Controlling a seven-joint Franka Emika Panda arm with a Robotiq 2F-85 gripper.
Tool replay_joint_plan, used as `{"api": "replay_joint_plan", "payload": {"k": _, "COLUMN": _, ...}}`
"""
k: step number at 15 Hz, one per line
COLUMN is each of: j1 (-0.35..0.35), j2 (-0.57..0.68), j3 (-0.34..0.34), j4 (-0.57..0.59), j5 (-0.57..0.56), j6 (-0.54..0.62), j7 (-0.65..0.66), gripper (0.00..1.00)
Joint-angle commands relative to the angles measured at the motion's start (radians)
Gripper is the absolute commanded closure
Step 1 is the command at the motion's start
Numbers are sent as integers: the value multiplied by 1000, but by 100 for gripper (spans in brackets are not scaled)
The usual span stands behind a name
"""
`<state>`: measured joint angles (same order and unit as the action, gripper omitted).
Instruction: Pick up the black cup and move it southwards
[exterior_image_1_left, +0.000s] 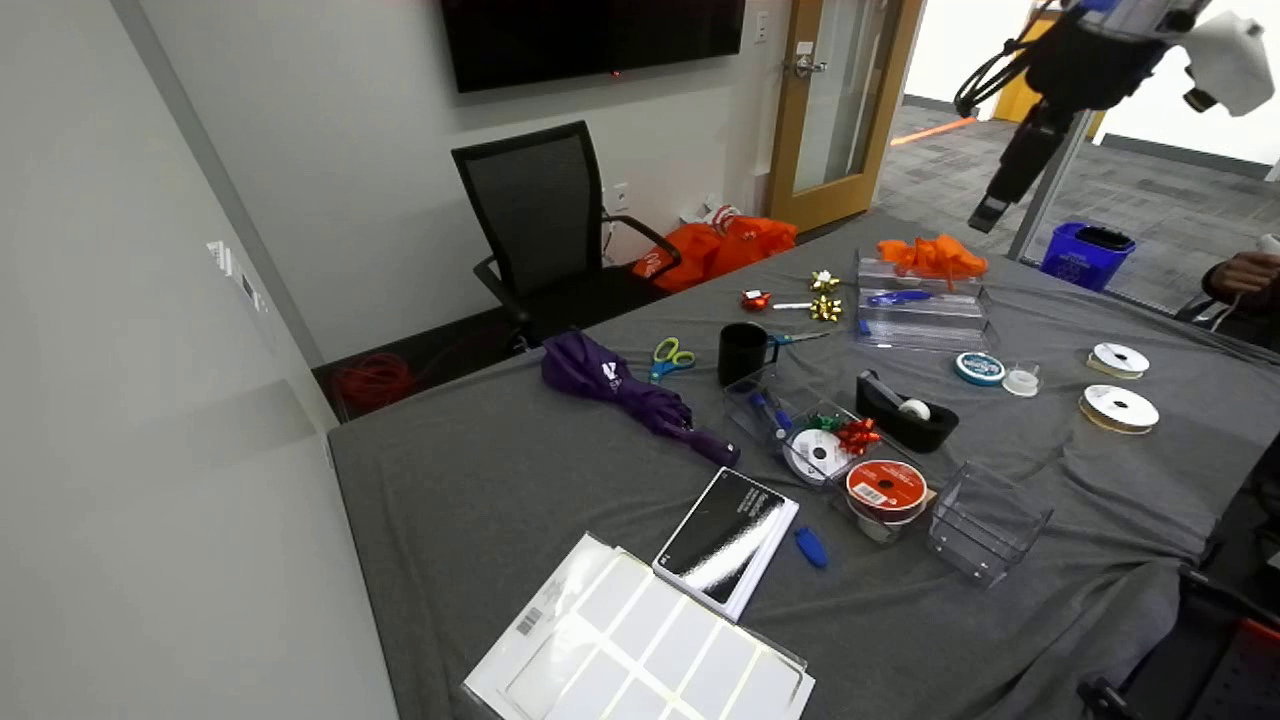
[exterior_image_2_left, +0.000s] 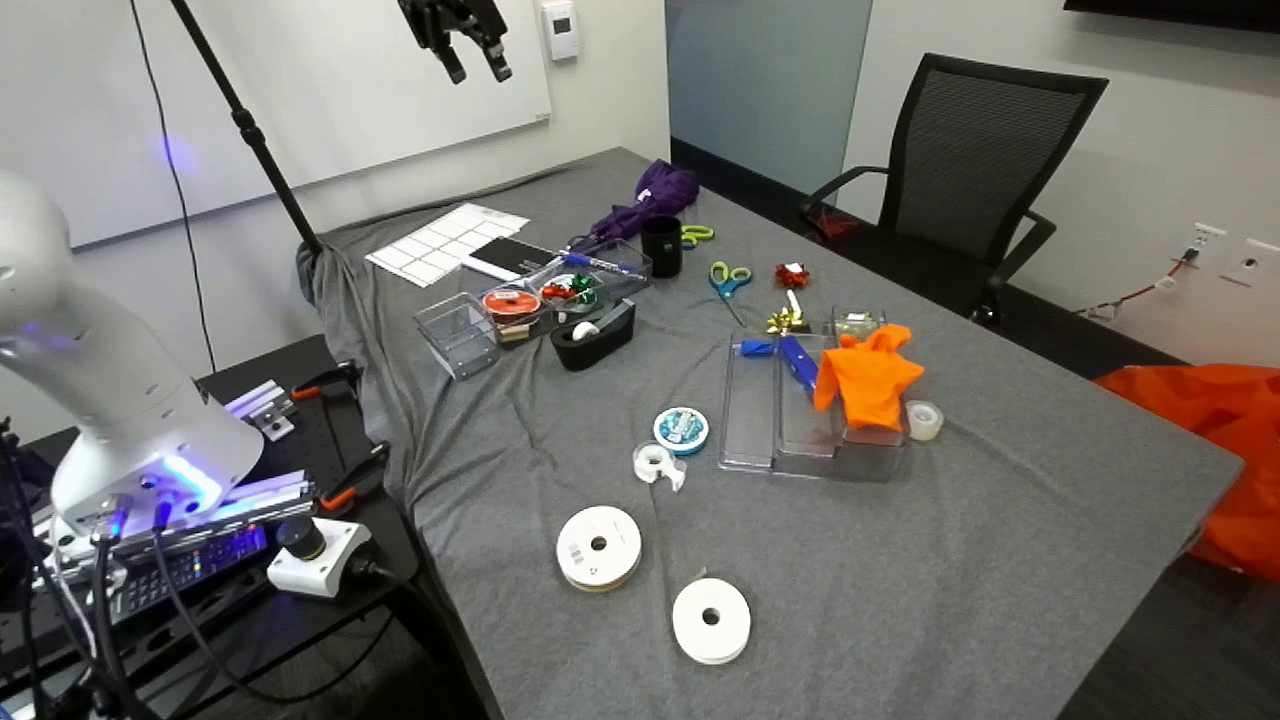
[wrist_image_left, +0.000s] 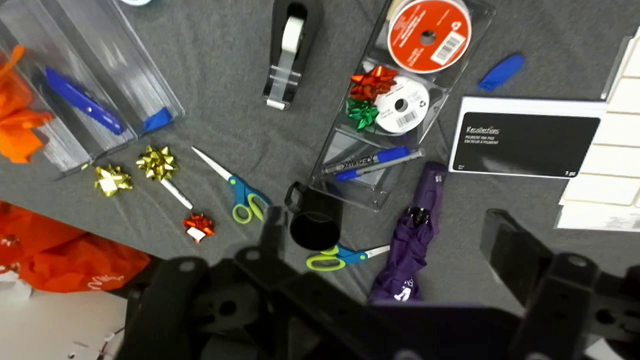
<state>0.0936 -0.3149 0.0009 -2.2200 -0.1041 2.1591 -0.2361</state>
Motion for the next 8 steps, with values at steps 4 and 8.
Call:
{"api": "replay_joint_plan", "payload": {"k": 4, "j1": -55, "j2": 213, "j3": -9, "j4": 160, "j5": -172, "j6": 194, "j7": -56, "gripper": 0}}
{"api": "replay_joint_plan", "payload": {"k": 8, "j1": -52, "j2": 205, "j3": -11, "j4": 146, "j5": -150, "j6": 187, "j7": -65, "gripper": 0}}
